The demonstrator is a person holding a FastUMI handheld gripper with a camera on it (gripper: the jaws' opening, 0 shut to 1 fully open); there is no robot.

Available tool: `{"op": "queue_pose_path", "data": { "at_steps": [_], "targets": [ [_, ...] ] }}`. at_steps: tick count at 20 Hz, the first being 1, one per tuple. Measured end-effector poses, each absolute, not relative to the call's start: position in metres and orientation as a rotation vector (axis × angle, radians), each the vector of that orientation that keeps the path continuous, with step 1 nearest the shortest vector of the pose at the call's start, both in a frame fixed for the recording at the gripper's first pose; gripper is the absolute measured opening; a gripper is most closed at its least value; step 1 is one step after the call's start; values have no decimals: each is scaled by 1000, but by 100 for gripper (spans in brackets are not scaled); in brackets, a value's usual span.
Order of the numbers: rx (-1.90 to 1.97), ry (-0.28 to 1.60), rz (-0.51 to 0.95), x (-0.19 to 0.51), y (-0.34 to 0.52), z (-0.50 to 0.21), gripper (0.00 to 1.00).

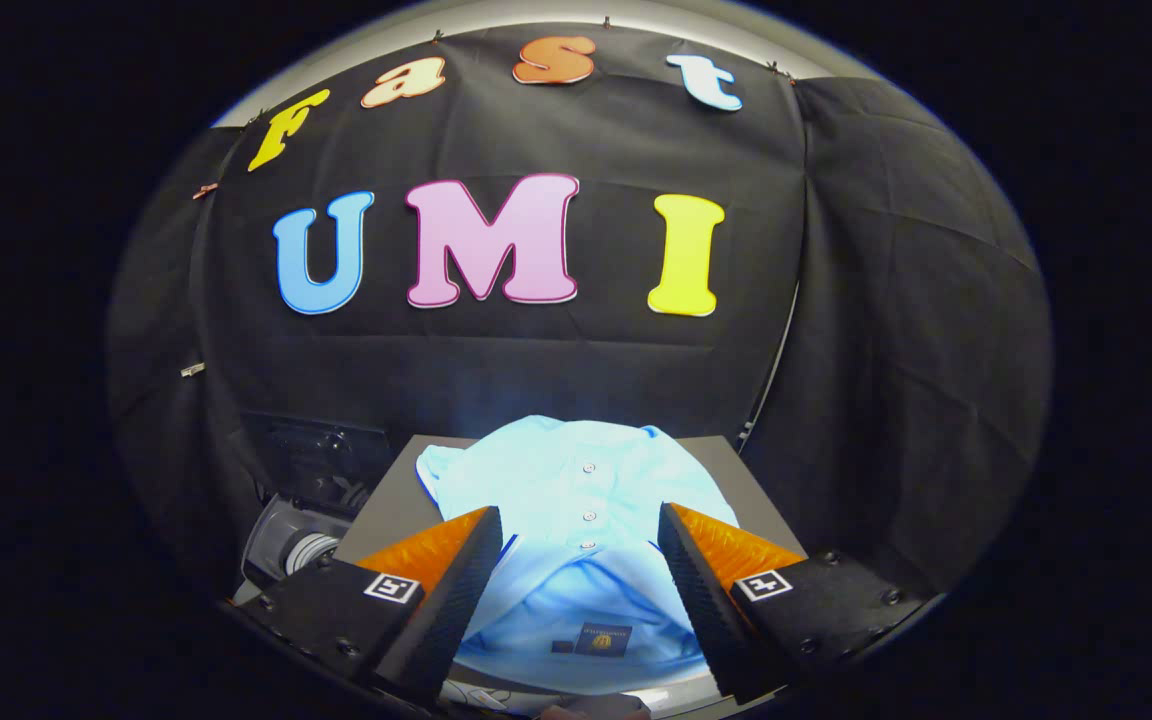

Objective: Put the clothes into the washing machine and then close the washing machine lid.

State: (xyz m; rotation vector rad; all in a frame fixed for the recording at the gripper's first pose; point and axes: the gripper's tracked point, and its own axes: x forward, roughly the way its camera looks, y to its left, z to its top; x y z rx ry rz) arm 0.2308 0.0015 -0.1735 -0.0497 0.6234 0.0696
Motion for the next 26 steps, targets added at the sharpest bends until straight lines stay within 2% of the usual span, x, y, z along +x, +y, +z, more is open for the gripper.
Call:
{"op": "queue_pose_path", "data": {
  "at_steps": [6,11,12,16,26],
  "targets": [
    [-101,736,48,277,-4,-226,99],
    [-59,849,55,275,-4,-255,100],
    [-66,846,57,277,-4,-259,96],
    [-56,803,69,276,-7,-253,17],
    [92,658,140,275,32,-164,16]
  ]
}}
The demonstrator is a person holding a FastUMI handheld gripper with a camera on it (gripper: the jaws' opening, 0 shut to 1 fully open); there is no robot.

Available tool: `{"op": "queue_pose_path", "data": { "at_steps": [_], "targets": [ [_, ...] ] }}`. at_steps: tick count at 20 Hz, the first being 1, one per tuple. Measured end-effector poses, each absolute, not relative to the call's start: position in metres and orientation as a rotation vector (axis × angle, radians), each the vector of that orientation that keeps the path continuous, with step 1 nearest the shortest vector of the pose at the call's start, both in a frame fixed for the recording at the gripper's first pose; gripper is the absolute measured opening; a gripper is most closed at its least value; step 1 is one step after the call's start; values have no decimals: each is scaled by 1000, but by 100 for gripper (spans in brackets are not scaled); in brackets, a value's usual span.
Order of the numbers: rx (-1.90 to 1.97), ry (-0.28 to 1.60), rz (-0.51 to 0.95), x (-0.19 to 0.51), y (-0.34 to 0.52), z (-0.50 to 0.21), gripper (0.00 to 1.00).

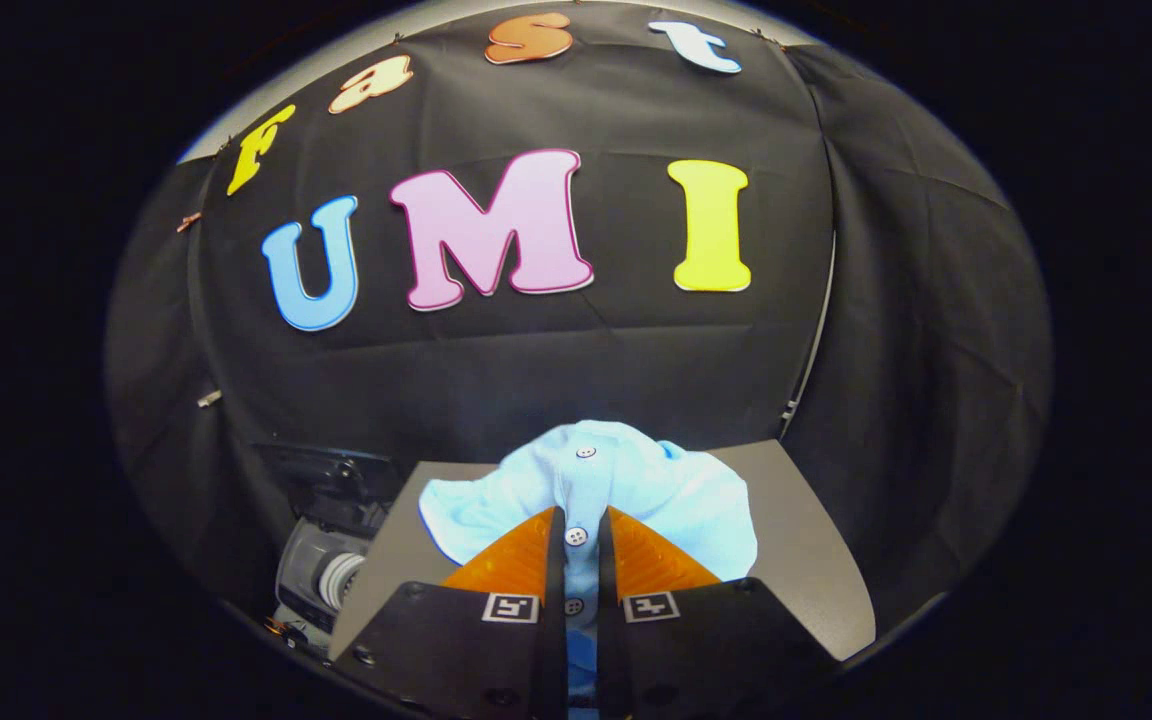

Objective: Put the clothes into the washing machine and then close the washing machine lid.

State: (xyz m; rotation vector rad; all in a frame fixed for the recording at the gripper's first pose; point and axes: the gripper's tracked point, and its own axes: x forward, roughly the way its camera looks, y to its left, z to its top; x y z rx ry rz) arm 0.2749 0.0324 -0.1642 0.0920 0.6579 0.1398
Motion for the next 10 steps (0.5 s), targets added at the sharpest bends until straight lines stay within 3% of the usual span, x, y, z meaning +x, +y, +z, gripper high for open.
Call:
{"op": "queue_pose_path", "data": {
  "at_steps": [10],
  "targets": [
    [83,486,244,270,137,-66,16]
  ]
}}
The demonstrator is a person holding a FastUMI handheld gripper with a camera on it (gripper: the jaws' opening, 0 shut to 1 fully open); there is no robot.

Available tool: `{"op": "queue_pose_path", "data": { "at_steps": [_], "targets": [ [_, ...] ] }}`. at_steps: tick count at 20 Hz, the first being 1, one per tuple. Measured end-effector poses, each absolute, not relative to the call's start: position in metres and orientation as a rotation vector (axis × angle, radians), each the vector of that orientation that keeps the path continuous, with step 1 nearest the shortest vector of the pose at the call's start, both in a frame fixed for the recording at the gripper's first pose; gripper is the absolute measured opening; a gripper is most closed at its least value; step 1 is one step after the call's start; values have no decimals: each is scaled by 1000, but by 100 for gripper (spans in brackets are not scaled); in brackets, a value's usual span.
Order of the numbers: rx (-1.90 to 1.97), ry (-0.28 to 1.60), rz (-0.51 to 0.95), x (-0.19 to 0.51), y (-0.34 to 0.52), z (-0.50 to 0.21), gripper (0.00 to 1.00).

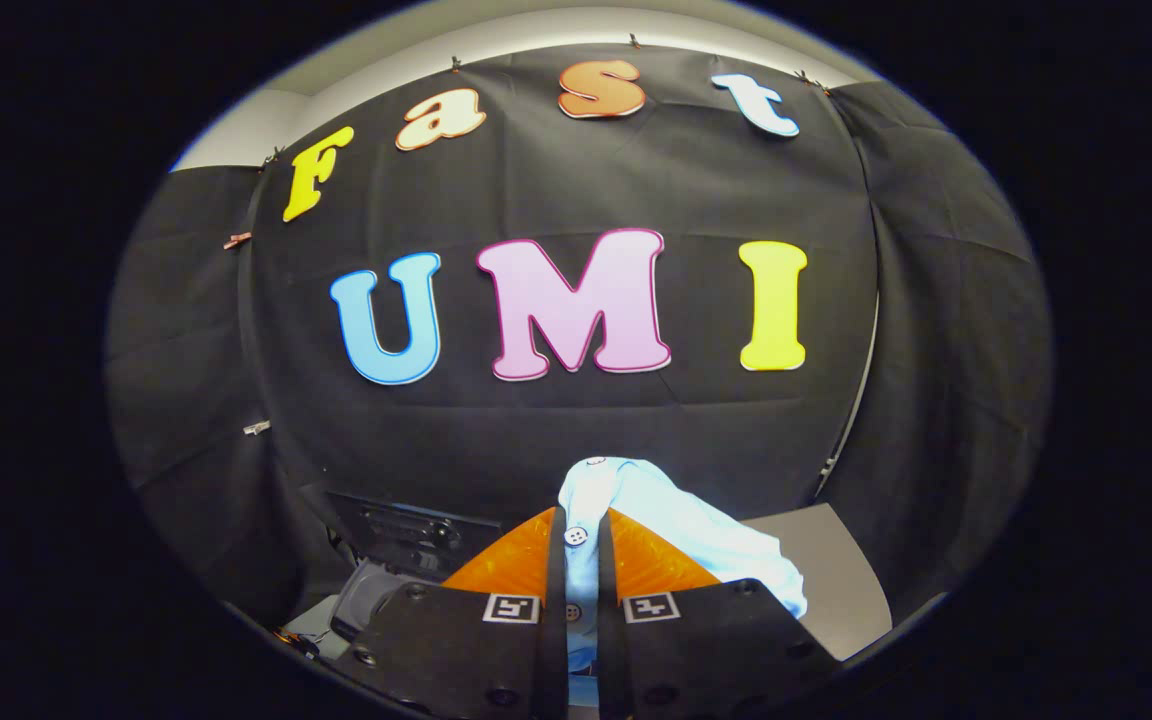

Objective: Put the clothes into the washing machine and then close the washing machine lid.

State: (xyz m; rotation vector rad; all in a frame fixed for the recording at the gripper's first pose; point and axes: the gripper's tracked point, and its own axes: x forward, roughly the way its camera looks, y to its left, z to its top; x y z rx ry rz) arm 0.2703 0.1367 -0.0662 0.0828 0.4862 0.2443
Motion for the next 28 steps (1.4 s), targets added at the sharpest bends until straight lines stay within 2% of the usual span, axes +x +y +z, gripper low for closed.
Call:
{"op": "queue_pose_path", "data": {
  "at_steps": [15,16,22,28],
  "targets": [
    [151,429,412,249,296,-5,15],
    [179,453,438,246,313,-10,5],
    [180,536,518,229,386,-63,5],
    [169,585,545,212,421,-113,5]
  ]
}}
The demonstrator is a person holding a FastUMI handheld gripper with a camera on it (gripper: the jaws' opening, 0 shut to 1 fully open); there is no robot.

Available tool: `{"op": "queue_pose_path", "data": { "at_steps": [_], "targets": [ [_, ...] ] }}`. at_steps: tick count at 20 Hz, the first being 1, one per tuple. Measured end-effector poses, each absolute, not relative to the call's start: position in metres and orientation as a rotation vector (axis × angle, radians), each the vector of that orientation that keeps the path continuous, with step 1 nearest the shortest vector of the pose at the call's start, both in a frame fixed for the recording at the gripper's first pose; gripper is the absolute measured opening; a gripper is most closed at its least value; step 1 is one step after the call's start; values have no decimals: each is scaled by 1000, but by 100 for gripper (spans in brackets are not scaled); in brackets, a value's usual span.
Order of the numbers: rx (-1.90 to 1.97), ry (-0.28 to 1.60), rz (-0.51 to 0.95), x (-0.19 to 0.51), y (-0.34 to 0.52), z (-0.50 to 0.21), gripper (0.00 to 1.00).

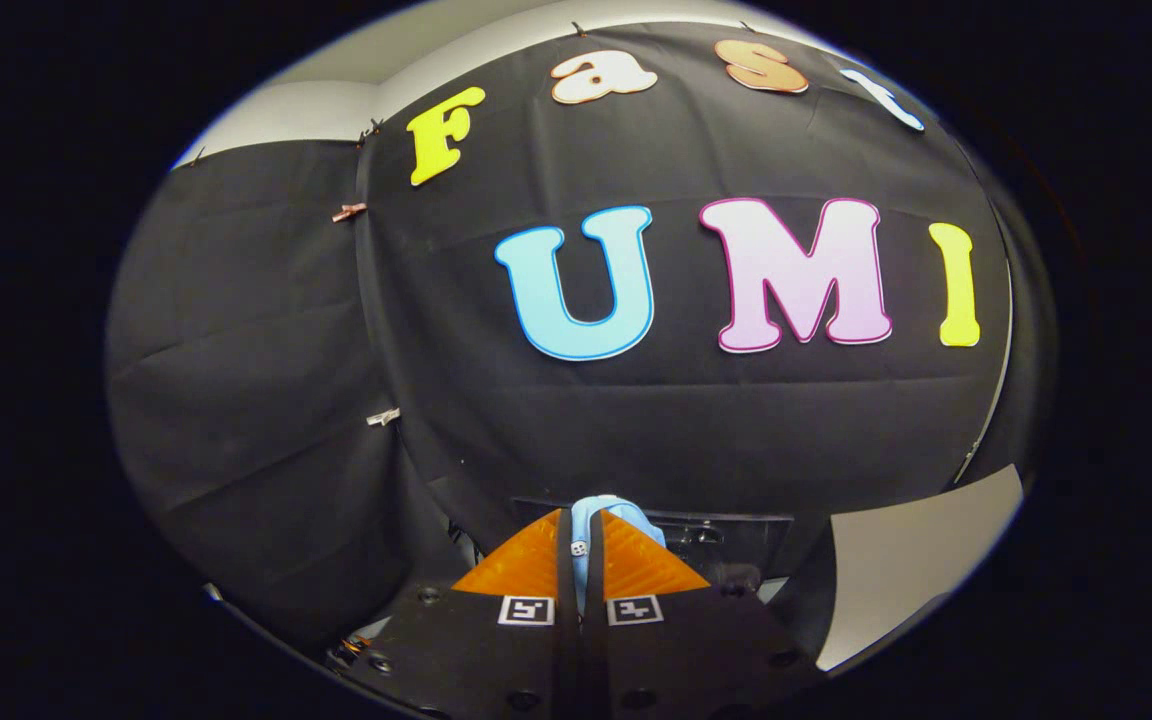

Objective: Put the clothes into the washing machine and then close the washing machine lid.

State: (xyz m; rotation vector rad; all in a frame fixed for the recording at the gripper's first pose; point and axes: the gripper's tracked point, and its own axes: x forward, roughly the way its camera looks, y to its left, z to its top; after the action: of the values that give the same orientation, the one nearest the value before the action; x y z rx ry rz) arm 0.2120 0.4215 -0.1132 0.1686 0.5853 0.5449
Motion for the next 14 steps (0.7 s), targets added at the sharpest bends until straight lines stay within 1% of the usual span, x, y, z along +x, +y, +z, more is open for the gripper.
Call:
{"op": "queue_pose_path", "data": {
  "at_steps": [4,9,12,14],
  "targets": [
    [105,619,532,206,429,-153,5],
    [-67,777,516,186,436,-249,5],
    [-112,828,529,174,438,-292,61],
    [-111,844,525,170,440,-302,99]
  ]
}}
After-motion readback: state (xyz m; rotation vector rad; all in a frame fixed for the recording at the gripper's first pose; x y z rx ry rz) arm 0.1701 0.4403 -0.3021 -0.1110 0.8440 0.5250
